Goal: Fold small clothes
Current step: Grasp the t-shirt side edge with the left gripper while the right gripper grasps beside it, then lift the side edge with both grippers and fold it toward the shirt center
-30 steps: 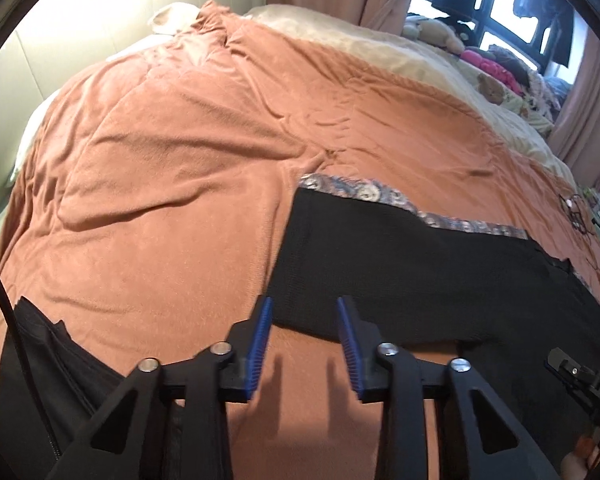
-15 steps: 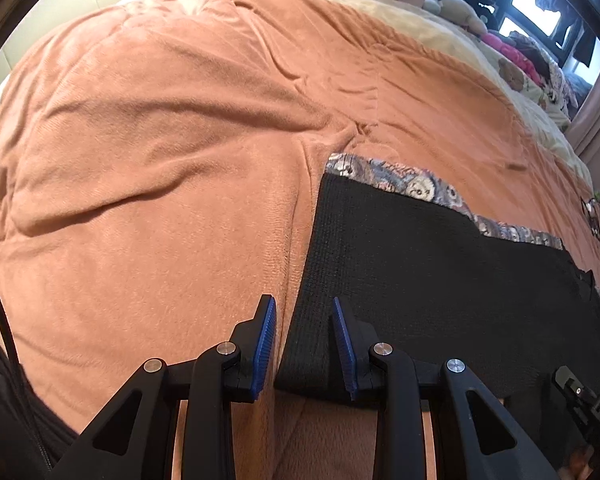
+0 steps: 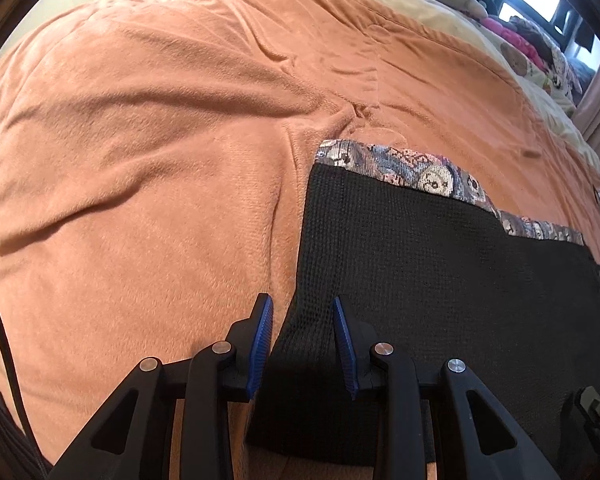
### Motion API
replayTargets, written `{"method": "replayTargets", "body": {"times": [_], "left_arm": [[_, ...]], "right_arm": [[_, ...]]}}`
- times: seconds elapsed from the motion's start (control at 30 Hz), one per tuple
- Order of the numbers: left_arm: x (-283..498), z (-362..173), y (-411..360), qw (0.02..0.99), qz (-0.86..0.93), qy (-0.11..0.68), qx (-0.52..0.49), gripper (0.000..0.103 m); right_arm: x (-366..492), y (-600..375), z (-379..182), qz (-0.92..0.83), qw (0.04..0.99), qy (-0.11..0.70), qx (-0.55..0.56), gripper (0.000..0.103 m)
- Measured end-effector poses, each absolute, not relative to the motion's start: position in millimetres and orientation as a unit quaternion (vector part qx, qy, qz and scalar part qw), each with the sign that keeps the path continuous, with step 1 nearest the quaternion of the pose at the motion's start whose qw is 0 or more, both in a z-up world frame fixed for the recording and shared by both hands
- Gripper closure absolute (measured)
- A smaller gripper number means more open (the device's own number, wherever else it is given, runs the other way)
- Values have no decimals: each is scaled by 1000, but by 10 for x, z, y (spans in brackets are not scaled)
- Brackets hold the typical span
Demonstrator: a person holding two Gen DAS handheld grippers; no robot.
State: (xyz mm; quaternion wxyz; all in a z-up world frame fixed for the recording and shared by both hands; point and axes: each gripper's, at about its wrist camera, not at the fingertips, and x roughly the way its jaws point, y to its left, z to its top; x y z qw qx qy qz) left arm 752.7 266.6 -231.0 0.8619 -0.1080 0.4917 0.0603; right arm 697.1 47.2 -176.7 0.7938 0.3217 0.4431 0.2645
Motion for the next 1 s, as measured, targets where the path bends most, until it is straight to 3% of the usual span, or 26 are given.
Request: {"method": "replayTargets", "body": {"times": [0.07, 0.17, 0.27, 0.67, 1.0], "left_arm": [[7543, -2302, 2697, 859, 62, 493, -123, 74], [7514, -2285, 2641, 860, 47, 495, -120, 91], [7495, -2234, 2602, 857, 45, 500, -114, 96], [7336, -1313, 2370, 886, 35, 454, -84, 97], [7499, -764, 1724, 902, -1, 428, -58, 97]], "right_arm": [[6978, 457, -1793, 264, 792, 443, 327, 103], [7011, 443, -1845, 265, 783, 446, 343, 103], [7030, 436, -1915, 268, 774, 449, 357, 103], [7194, 481, -2108, 289, 749, 452, 389, 103], [7285, 485, -2227, 295, 722, 480, 401, 103]]}}
